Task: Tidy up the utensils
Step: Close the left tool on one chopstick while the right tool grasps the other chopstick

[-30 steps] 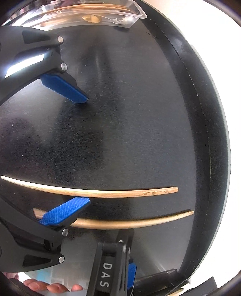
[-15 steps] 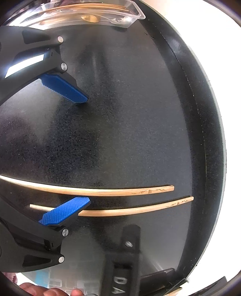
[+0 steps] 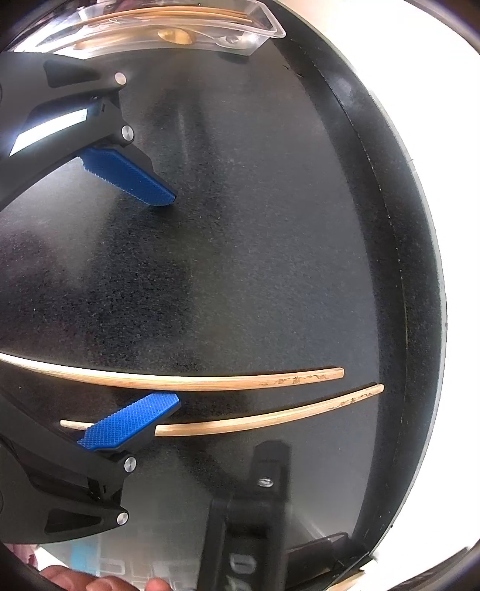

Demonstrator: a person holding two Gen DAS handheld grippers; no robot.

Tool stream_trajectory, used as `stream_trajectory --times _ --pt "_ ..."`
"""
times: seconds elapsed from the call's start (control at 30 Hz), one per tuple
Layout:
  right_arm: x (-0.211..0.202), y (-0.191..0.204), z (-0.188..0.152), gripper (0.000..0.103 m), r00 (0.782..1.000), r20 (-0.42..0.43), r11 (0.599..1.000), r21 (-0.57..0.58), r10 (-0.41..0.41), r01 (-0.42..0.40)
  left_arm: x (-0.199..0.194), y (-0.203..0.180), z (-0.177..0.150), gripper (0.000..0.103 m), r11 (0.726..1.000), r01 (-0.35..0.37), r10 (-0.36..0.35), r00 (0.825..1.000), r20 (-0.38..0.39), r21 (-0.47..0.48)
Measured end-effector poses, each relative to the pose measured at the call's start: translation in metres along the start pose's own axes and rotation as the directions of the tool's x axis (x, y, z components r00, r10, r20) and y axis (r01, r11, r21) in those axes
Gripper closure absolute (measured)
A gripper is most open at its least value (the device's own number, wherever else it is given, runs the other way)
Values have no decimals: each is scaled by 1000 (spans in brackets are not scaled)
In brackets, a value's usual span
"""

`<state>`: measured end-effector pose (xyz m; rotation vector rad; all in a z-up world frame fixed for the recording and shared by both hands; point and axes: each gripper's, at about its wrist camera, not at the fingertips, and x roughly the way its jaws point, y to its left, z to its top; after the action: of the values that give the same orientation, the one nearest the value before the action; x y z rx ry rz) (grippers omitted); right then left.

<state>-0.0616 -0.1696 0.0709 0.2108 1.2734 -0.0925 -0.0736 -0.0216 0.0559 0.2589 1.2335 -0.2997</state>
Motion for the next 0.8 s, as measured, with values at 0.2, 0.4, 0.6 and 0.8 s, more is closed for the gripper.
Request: stream_trajectory --times 0.2,0.4,0.6,0.8 --pt "21 12 -6 6 995 -75 997 -48 -61 57 -1 0 0 5 1000 1 -1 1000 0 2" --pt "24 17 -6 6 994 -58 993 -75 -91 87 -2 -2 1 5 1000 7 -7 1000 -17 18" --pt "26 18 -10 6 996 -48 989 -134 -76 69 -2 -4 2 11 996 29 -28 1000 -12 87" --pt "18 18 -20 29 999 -2 975 -221 -38 37 -12 -22 3 48 985 47 -51 999 19 168"
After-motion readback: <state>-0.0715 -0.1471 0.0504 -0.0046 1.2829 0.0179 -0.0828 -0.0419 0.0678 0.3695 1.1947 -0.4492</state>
